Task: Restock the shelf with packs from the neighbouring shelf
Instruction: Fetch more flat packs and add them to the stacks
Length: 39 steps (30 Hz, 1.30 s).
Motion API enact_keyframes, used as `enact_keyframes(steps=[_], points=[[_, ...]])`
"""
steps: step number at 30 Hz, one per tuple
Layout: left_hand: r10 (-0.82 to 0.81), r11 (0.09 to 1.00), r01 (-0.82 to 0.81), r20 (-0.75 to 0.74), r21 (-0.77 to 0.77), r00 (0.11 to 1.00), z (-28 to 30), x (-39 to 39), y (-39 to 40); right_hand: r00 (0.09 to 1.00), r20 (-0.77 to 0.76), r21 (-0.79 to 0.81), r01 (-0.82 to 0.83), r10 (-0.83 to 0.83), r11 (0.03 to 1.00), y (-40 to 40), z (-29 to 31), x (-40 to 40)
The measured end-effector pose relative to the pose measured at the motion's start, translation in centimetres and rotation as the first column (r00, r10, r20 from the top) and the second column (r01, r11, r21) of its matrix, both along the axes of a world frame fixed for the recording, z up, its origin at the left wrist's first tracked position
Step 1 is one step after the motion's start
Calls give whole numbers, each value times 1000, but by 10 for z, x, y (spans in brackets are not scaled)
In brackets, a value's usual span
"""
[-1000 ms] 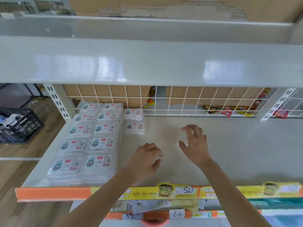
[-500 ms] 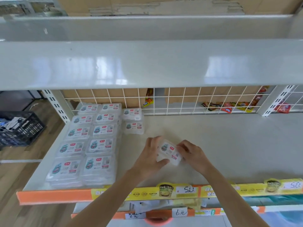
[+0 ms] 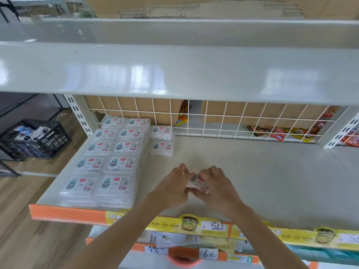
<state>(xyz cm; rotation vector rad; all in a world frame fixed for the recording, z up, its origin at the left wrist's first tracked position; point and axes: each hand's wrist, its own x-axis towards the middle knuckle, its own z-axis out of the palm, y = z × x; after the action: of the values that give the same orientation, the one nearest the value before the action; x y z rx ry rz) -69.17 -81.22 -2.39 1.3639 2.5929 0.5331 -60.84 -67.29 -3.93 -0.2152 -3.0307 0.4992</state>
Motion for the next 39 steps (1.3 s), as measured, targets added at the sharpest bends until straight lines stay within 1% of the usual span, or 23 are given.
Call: enact_keyframes(steps=[1,2,3,5,7,11,13,15,17,19,22,24,26,30,33,34,36,39], points=[[3,1000,-4,-45,-18,999,4,-4,-4,999,25,57,-36,35,998,-1,1,-2],[22,999,-25,-101,-22,995,9,-8,-9,997,40,80,-68,65,995,-1,2,-3],[52,998,-55,-159,-17,986,13,-12,-15,995,39,81,-94,91,992,-1,4,-6],[121,993,-115,-255,39,959,23,-19,-30,988,9,69,-152,152,986,1,7,-17],[179,981,-152,-275,118,945,29,-25,-46,978,-51,42,-200,202,979,-1,14,-37],[262,965,-248,-243,89,934,34,-24,-72,950,-238,51,-194,200,980,-19,25,-92],[262,965,-258,-226,44,938,31,-21,-82,938,-286,96,-174,194,980,-27,23,-117],[233,970,-241,-216,-12,948,28,-20,-89,947,-263,127,-155,184,980,-32,15,-135],[198,977,-210,-229,-29,953,23,-20,-96,958,-244,78,-139,154,987,-37,5,-143],[160,983,-179,-264,-48,951,20,-21,-98,956,-259,27,-136,138,990,-38,1,-147],[109,990,-134,-327,-54,939,17,-27,-94,957,-223,47,-179,185,983,-36,6,-148],[74,995,-93,-338,-40,938,17,-30,-88,960,-217,76,-167,180,983,-36,9,-140],[32,999,-43,-321,-27,946,16,-29,-81,966,-224,78,-114,129,990,-38,13,-123],[-104,994,94,-303,-48,947,8,-24,-58,982,-148,59,-111,118,992,-30,13,-72],[-184,982,165,-310,-88,933,2,-16,-30,996,-35,179,-75,82,981,-6,6,-26],[-222,974,197,-299,-110,928,0,-10,-21,998,-20,209,-51,56,977,4,5,-9],[-280,959,256,-262,-122,924,0,4,2,998,-51,243,-17,30,970,22,7,24],[-341,940,331,-316,-88,885,0,31,41,993,-117,253,44,-15,966,56,7,74]])
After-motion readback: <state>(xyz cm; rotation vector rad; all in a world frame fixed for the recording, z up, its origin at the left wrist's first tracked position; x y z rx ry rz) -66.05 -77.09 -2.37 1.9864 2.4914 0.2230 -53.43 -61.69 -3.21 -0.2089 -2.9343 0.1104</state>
